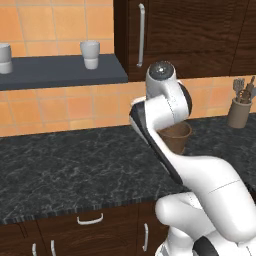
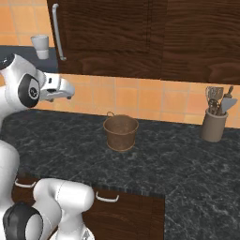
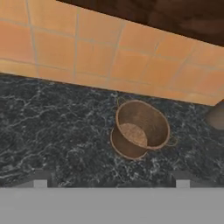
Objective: Open the cabinet, pick up the bread from the cabinet and place it in the basket. Then move the basket to the dining counter.
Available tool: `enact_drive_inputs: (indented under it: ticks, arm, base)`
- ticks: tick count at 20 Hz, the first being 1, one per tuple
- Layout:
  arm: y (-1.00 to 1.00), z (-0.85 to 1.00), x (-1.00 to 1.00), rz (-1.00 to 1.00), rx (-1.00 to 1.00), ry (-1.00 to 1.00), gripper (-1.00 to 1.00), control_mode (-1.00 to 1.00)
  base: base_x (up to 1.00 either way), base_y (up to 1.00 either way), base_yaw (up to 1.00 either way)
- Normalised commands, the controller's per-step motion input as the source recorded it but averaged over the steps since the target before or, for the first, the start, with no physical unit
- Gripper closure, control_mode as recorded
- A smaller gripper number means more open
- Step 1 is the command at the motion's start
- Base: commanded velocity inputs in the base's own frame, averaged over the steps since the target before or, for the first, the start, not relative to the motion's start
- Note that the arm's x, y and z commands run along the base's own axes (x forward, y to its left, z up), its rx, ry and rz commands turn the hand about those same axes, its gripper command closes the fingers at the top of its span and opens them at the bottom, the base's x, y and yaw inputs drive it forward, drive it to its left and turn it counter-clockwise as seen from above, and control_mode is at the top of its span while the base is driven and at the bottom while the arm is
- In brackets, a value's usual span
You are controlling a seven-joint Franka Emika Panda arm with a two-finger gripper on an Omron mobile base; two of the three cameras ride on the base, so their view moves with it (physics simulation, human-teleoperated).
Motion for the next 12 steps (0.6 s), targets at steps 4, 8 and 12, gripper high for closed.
enact_drive_inputs:
  ticks: [4,8,12]
  arm:
    - [0.33,0.62,-0.01,0.0,-0.05,-0.33,-1.0,-1.0]
    - [0.25,0.79,-0.01,0.0,-0.04,-0.24,-1.0,-1.0]
    - [0.25,0.65,0.0,0.03,-0.01,-0.28,-1.0,-1.0]
  base:
    - [0.0,0.0,0.0]
    - [0.0,0.0,0.0]
    - [0.0,0.0,0.0]
